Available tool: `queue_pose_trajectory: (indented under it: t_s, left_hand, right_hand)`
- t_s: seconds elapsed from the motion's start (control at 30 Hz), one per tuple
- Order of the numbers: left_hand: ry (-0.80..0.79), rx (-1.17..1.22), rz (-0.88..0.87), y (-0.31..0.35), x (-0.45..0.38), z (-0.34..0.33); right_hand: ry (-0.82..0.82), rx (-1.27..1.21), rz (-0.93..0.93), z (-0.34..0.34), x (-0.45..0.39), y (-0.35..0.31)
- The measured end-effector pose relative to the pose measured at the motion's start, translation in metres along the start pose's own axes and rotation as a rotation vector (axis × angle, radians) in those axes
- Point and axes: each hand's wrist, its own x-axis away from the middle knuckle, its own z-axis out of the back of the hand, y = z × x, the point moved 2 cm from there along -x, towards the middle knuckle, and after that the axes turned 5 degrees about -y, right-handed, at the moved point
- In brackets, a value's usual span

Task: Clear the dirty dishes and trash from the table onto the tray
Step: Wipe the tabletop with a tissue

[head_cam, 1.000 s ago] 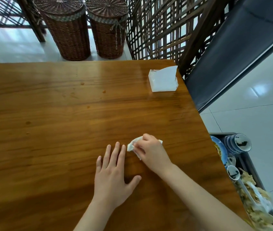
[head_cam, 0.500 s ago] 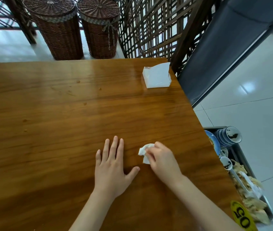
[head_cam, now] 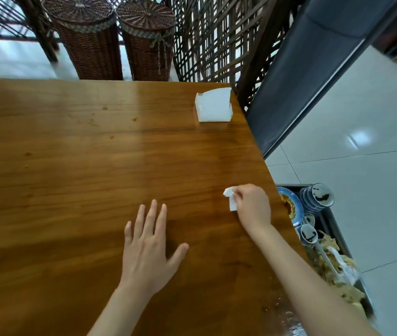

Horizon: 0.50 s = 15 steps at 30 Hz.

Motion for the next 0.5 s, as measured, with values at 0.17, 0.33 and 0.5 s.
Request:
queue_pose_trajectory:
  t_s: [0.17, 0.33, 0.5]
  left_hand:
    - [-0.094, -0.048, 0.045, 0.014, 0.05, -0.016]
    - [-0.169, -0.049, 0.072, 0.016, 0.074, -0.03]
    - [-0.171, -0.08, 0.077, 0.018, 0.076, -0.031]
  right_hand:
    - [-0.005, -0.042, 0.128, -0.024, 0.02, -0.035]
    - [-0.127, -0.008, 0.417, -0.04, 0.079, -0.066]
    - [-0.249, -0.006, 0.595, -0.035, 0.116, -0.067]
